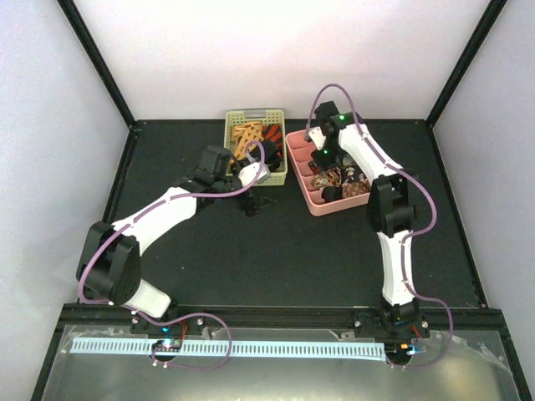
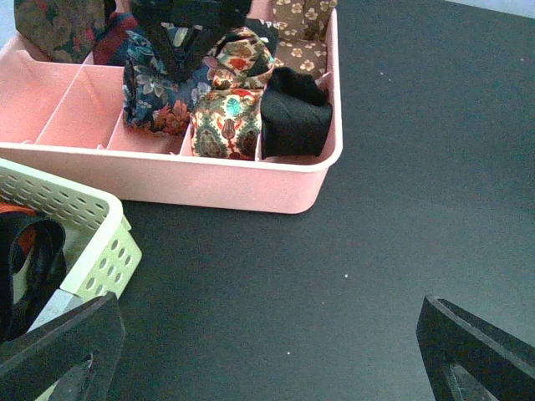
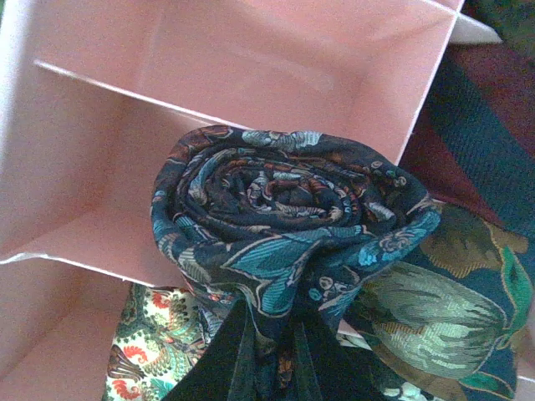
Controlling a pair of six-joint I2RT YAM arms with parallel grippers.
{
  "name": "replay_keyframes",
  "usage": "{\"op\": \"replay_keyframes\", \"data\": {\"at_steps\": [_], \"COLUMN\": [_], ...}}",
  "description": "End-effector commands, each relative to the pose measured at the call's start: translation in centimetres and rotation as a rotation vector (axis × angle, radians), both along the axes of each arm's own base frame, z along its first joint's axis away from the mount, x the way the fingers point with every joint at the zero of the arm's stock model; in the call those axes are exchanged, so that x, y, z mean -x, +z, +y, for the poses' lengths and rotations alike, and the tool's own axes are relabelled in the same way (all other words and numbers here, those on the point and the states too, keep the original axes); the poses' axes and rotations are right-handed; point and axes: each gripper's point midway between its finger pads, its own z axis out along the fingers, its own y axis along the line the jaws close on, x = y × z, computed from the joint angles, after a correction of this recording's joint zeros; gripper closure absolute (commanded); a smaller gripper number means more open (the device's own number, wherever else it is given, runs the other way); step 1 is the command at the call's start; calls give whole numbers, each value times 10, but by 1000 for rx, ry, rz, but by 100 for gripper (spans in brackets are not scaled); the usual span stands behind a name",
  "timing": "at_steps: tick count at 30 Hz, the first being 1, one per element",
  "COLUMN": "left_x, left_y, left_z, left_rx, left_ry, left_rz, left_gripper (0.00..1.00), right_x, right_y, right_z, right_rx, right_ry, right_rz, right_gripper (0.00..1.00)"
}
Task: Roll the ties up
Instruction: Place the tie in the storage box.
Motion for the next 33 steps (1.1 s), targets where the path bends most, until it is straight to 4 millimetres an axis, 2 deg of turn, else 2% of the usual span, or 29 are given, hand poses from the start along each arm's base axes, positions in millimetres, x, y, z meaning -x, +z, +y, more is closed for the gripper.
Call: {"op": "replay_keyframes", "data": {"at_steps": [1,6,9,15,18,19,20,26,30,33], "left_x": [2,1,0,-2,-2,-2,-3,-6,-6,-7], "left_y": [19,20,20,17,17,16,16,16,16,16], "left_z": [1,2,3,5,5,6,6,9,11,12], "left_rx": [53,61,62,59,60,60,60,62,64,68], "left_ry": [-5,-2,4,14,16,18,20,35,37,41], "left_rz": [-28,-20,-16,-7,-2,-1,0,5,12,18], "left_gripper": [1,1,1,1,1,1,1,1,1,1], "right_x": [-6,-15,-19,-18,-13,-8,-6,24,26,16], "right_y": [8,44,52,74,78,73,78,70,62,54], "right_z": [-3,-4,-8,2,5,5,8,15,16,14], "right_rx": [85,125,180,176,212,223,226,253,275,323], "right_ry": [98,237,293,458,589,653,702,1015,1111,1123], "right_rz": [-130,-274,-285,-354,-387,-387,-414,-414,-395,-381], "right_gripper": [98,98,98,98,98,98,98,98,98,98]}}
